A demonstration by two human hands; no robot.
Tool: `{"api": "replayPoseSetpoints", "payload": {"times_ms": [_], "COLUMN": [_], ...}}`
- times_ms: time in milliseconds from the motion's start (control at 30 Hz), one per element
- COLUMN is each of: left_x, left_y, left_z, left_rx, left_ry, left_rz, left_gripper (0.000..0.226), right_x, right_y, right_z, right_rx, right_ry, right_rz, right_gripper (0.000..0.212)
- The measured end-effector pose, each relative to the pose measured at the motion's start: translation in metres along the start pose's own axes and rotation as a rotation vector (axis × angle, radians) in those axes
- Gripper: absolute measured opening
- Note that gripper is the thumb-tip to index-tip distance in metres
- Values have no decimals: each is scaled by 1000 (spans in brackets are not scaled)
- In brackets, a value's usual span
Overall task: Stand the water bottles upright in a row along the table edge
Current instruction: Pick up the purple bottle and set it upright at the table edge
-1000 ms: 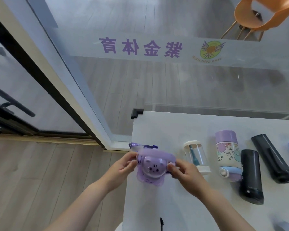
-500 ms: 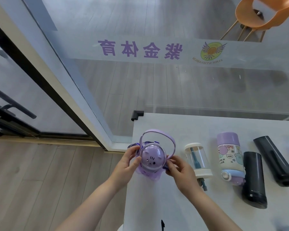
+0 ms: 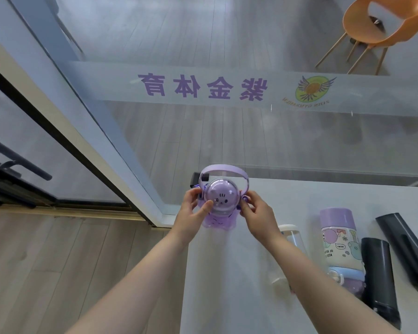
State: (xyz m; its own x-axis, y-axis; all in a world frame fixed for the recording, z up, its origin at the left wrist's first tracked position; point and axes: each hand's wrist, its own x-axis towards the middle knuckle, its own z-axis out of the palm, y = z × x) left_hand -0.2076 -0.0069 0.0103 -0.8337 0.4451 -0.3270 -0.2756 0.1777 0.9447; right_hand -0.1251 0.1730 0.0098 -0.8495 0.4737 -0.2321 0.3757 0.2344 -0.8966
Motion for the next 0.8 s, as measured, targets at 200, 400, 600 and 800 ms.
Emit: {"api": "replayPoseSetpoints", "payload": {"times_ms": [200, 400, 600, 800], "left_x": [39, 63, 74, 72], "left_y": [11, 21, 22, 21], "left_z": [1, 2, 7, 8], "left_rx": [-56, -69, -46, -19], "left_ry": [40, 69, 109, 112], "left_rz": [24, 42, 29, 45], "left_gripper": [40, 32, 38, 41], "right_x": [43, 67, 82, 82], "right_y": [-16, -27, -30, -23], "right_z": [-3, 2, 3, 1], "right_rx": [-6, -3, -8, -1], "right_ry": [-36, -28, 0, -13], "right_rz": [-17, -31, -30, -22], "right_gripper": [17, 19, 19, 15]}}
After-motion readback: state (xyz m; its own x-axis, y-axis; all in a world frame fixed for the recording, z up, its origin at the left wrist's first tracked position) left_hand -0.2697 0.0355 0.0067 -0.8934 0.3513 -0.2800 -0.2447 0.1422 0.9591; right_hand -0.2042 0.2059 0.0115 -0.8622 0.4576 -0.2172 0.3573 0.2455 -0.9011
